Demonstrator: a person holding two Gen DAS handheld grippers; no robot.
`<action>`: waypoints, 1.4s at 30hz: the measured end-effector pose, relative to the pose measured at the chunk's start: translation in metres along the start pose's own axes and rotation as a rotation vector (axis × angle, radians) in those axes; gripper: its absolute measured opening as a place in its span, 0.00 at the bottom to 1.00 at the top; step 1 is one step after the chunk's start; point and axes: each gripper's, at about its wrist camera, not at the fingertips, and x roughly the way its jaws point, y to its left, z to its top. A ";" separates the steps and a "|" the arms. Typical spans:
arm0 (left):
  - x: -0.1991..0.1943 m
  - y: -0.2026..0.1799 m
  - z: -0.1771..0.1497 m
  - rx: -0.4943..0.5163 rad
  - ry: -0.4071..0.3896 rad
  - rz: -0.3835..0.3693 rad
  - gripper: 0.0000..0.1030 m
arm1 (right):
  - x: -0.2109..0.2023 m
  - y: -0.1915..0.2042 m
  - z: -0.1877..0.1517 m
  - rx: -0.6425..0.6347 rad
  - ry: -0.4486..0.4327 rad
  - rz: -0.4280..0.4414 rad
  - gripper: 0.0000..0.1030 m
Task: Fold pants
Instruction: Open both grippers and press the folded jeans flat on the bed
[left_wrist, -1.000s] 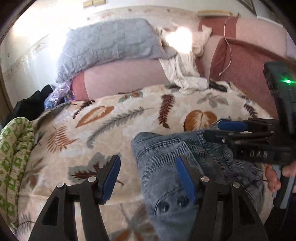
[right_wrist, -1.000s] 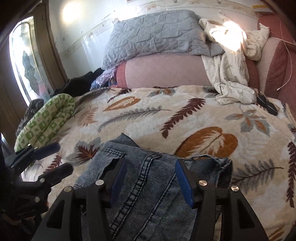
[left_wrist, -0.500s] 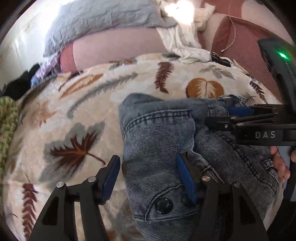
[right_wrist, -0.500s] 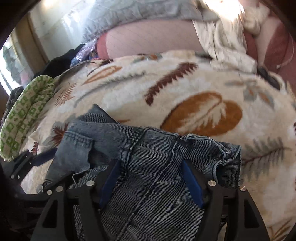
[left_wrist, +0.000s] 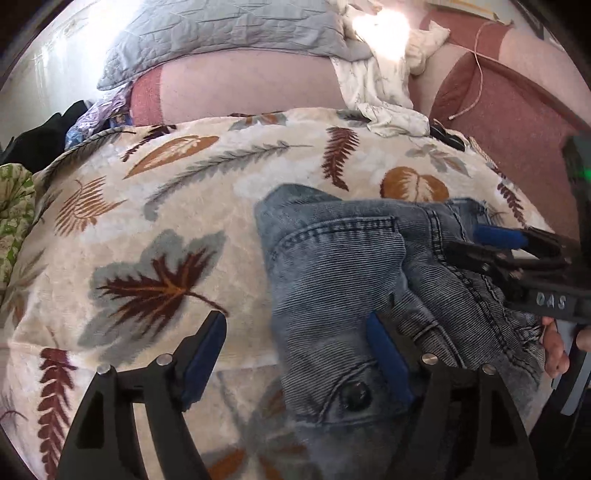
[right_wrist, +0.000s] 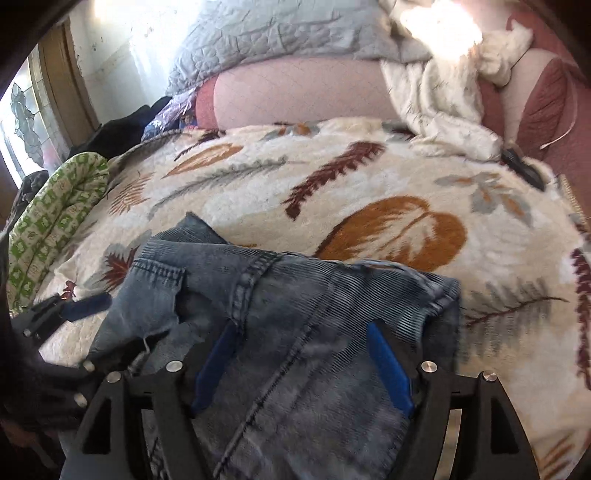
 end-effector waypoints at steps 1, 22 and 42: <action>-0.005 0.003 0.001 -0.009 0.001 -0.010 0.77 | -0.008 0.001 -0.001 -0.014 -0.020 -0.013 0.75; -0.043 -0.013 -0.043 0.123 -0.043 0.090 0.77 | -0.054 0.054 -0.064 -0.055 -0.055 -0.015 0.75; -0.030 -0.011 -0.048 0.116 -0.024 0.090 0.82 | -0.034 0.054 -0.073 -0.041 0.012 -0.033 0.75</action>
